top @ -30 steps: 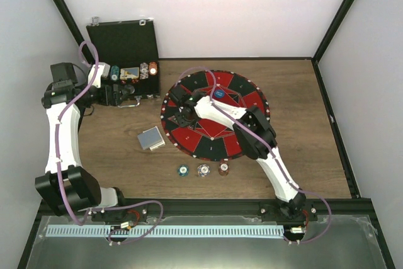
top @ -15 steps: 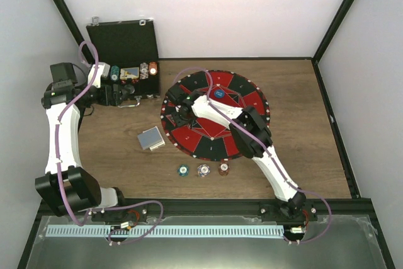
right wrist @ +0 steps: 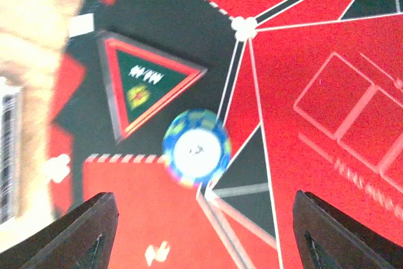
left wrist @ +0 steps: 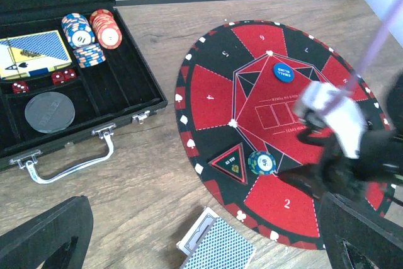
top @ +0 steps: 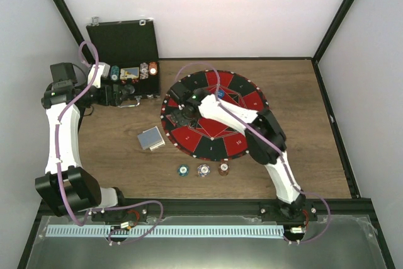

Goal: Distribute texas hold em gaming equipment

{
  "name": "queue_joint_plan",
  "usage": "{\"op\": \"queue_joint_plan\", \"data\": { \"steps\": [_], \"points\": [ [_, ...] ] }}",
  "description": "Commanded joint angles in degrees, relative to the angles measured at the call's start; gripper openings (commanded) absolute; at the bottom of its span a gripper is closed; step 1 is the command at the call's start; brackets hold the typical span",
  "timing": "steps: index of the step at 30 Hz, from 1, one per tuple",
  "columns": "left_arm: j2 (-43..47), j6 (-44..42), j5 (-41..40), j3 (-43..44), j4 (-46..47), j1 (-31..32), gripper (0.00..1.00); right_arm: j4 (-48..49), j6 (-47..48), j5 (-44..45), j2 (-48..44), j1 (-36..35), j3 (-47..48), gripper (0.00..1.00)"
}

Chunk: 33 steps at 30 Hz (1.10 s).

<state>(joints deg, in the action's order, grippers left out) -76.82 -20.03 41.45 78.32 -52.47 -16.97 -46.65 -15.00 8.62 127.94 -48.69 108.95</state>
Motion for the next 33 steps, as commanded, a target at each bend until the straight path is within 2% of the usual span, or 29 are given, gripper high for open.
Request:
{"op": "queue_joint_plan", "data": {
  "steps": [1,8,15,33],
  "points": [
    [0.5,-0.7,-0.3,1.1,-0.5,-0.4,1.00,1.6,-2.6,1.3,-11.4,-6.8,-8.5,0.81],
    [0.8,-0.9,-1.2,1.2,-0.8,-0.5,1.00,5.9,-8.7,-1.4,-20.6,-16.7,-24.8,0.92],
    [0.7,-0.8,-0.8,1.4,-1.0,-0.4,1.00,7.2,-10.7,-3.5,-19.4,-22.1,-29.6,0.93],
    [1.1,-1.6,0.0,1.7,-1.7,-0.4,1.00,6.8,-9.9,-3.1,-15.0,-23.0,-30.0,0.72]
  ]
}}
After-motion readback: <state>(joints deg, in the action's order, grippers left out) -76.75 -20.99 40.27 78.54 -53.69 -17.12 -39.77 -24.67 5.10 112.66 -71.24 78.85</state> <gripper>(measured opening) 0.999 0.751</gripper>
